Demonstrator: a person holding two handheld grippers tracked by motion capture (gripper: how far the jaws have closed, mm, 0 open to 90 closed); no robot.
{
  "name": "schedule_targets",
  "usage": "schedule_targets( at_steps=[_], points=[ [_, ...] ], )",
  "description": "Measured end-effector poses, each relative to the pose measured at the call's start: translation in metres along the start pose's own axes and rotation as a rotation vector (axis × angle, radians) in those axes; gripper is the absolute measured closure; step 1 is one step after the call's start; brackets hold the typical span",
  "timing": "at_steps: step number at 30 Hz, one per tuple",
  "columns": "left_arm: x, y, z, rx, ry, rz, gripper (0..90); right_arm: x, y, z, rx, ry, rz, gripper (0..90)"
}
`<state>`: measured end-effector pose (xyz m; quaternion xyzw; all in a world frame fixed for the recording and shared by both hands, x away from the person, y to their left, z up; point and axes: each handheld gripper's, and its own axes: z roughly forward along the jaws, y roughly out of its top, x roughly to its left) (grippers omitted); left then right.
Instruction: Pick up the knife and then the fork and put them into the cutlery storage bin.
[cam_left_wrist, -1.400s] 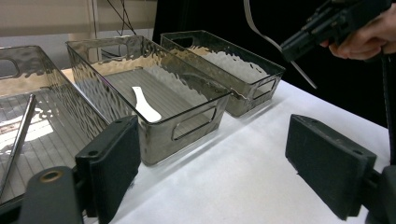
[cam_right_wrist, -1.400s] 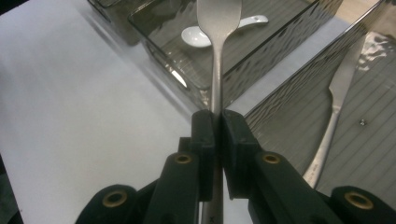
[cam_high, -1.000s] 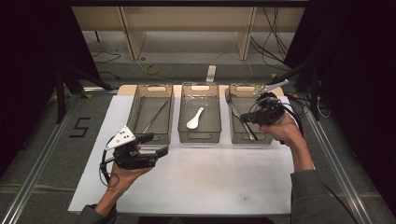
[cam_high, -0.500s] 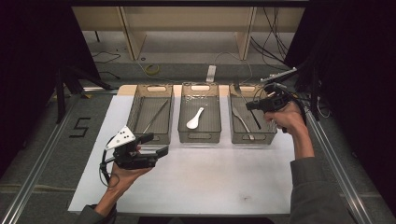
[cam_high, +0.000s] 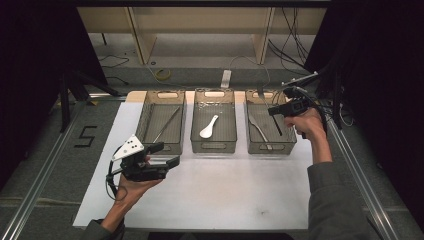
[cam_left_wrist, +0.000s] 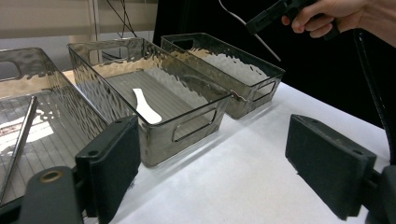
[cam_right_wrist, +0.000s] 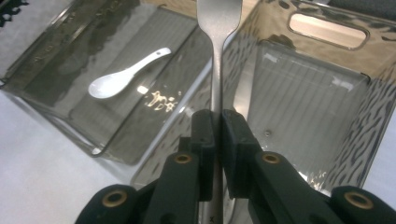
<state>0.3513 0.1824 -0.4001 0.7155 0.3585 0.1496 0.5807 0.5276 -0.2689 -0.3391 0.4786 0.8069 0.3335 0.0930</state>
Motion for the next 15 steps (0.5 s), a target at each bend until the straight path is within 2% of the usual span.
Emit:
schedule_targets(
  at_steps=[3, 15],
  points=[
    [0.000, 0.000, 0.000, 0.003, -0.001, 0.004, 17.6, -0.003, -0.002, 0.006, 0.010, -0.020, 0.011, 84.7],
    [0.000, 0.000, 0.000, 0.003, -0.002, 0.004, 17.6, -0.016, -0.014, 0.033, 0.044, -0.048, 0.065, 84.7]
  ],
)
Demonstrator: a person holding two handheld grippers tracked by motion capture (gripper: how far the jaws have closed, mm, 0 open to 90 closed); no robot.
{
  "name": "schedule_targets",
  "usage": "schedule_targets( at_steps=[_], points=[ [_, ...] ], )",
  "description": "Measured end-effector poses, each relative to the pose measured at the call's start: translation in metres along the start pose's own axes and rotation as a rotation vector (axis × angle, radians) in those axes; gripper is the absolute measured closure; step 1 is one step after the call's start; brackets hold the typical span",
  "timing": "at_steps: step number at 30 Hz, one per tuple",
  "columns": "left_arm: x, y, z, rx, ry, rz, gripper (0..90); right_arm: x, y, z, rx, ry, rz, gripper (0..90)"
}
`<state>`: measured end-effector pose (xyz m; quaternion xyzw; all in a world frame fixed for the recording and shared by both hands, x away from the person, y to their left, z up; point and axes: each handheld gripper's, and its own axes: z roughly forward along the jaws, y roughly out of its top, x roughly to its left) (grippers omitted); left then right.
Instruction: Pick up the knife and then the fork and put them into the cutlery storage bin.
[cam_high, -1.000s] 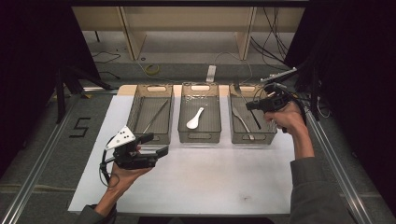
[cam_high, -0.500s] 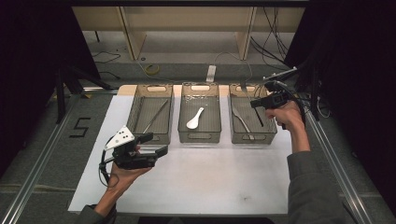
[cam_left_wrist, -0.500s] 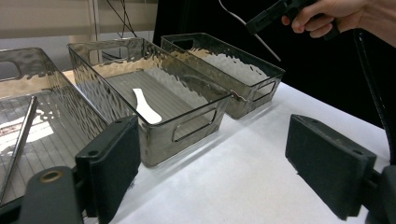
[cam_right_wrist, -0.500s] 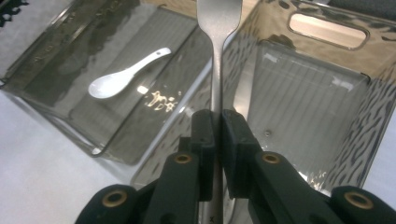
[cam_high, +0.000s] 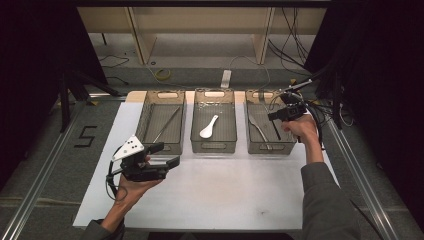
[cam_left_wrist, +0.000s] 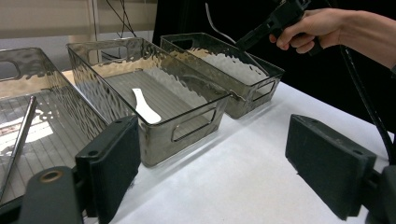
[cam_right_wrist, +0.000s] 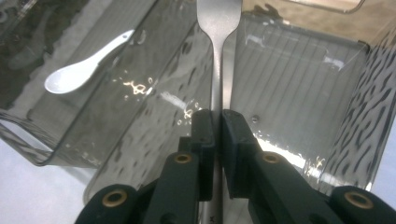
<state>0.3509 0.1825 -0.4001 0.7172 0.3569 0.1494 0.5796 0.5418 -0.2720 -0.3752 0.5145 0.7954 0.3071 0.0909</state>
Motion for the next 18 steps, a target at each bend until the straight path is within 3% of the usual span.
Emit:
schedule_targets(
  at_steps=[18],
  points=[
    [0.000, 0.000, 0.000, 0.000, 0.000, 0.003, 17.6, 0.001, -0.008, 0.013, 0.035, -0.039, 0.000, 84.6]
  ],
)
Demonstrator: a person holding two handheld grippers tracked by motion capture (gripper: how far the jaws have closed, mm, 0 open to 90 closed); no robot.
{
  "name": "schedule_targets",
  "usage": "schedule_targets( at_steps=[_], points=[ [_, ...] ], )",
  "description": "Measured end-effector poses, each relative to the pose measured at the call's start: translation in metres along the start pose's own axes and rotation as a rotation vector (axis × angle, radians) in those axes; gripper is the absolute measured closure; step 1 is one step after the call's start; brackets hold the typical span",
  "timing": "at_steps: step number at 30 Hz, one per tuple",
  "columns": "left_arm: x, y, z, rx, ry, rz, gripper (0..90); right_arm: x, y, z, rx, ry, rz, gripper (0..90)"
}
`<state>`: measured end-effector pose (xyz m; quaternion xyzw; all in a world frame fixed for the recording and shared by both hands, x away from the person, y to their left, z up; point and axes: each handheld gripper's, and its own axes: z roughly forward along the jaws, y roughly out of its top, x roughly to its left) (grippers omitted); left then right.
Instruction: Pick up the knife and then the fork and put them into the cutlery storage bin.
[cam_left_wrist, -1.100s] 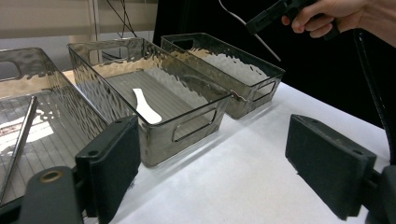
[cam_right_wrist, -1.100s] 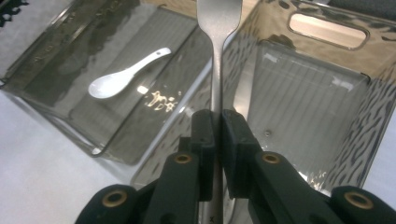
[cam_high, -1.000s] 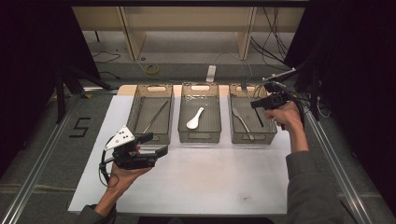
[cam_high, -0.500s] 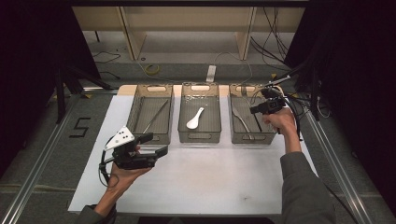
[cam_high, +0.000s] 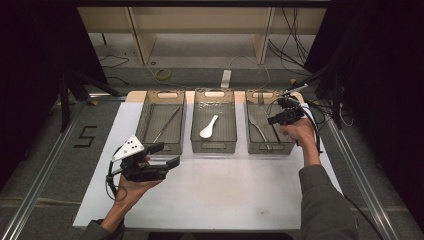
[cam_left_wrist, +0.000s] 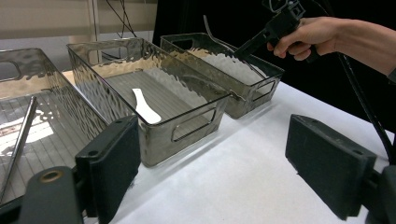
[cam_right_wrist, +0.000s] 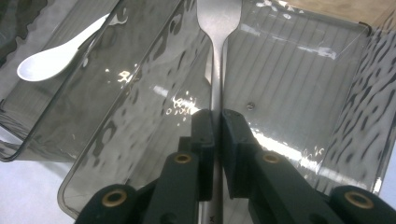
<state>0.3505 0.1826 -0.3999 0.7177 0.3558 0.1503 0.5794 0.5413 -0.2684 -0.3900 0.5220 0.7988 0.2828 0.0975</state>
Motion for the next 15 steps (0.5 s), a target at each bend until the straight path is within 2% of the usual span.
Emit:
schedule_targets(
  at_steps=[11, 12, 15],
  points=[
    [0.000, 0.000, 0.000, 0.001, 0.001, 0.001, 17.6, 0.002, -0.003, 0.013, 0.035, -0.037, 0.011, 82.7],
    [0.000, 0.000, 0.000, 0.001, 0.001, 0.001, 17.6, 0.003, -0.003, 0.014, 0.040, -0.050, 0.007, 79.4],
    [0.000, 0.000, 0.000, 0.000, 0.002, 0.000, 17.6, 0.004, 0.000, 0.011, 0.008, -0.032, 0.022, 67.4]
  ],
)
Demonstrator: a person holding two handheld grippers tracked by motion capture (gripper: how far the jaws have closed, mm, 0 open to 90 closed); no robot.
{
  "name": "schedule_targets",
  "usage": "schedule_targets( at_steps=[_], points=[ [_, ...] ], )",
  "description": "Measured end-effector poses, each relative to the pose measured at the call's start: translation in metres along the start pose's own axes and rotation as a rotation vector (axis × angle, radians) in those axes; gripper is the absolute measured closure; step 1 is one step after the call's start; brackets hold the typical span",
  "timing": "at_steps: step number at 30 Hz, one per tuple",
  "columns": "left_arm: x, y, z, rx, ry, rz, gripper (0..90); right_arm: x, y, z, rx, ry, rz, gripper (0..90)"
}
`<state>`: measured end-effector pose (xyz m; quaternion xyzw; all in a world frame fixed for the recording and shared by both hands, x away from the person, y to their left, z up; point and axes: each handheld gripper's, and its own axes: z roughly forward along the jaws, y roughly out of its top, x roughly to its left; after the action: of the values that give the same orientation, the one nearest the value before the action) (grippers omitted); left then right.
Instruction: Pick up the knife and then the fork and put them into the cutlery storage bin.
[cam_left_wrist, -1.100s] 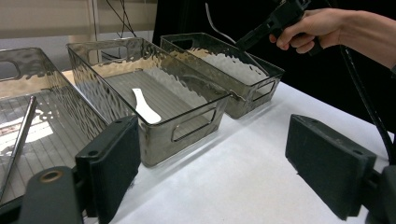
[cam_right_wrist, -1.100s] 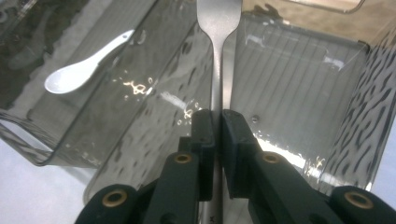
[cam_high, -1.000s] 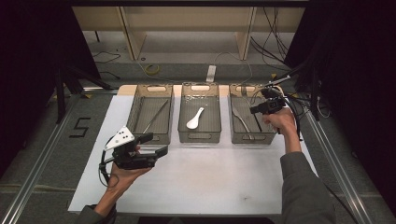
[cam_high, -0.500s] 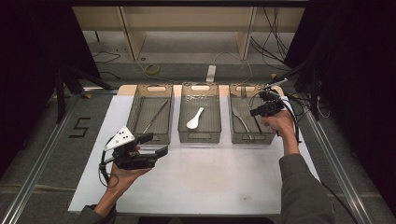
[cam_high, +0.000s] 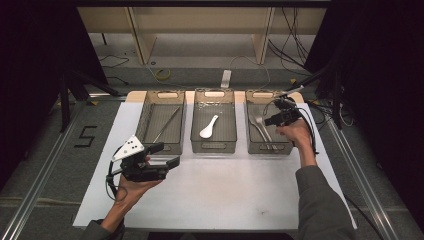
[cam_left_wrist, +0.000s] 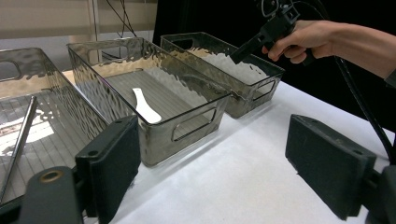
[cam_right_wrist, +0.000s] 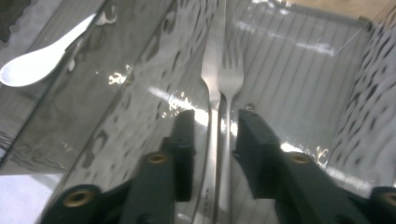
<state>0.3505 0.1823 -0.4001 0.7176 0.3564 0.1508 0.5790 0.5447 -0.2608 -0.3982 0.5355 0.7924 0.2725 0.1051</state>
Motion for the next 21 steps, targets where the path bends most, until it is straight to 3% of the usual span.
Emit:
schedule_targets(
  at_steps=[10, 21],
  points=[
    [0.000, 0.000, 0.000, 0.001, 0.000, 0.000, 17.6, 0.010, 0.001, -0.012, -0.039, 0.027, -0.032, 57.9],
    [0.001, -0.001, 0.001, 0.015, -0.005, -0.005, 17.5, 0.027, -0.003, -0.029, -0.128, 0.081, -0.049, 38.6]
  ],
)
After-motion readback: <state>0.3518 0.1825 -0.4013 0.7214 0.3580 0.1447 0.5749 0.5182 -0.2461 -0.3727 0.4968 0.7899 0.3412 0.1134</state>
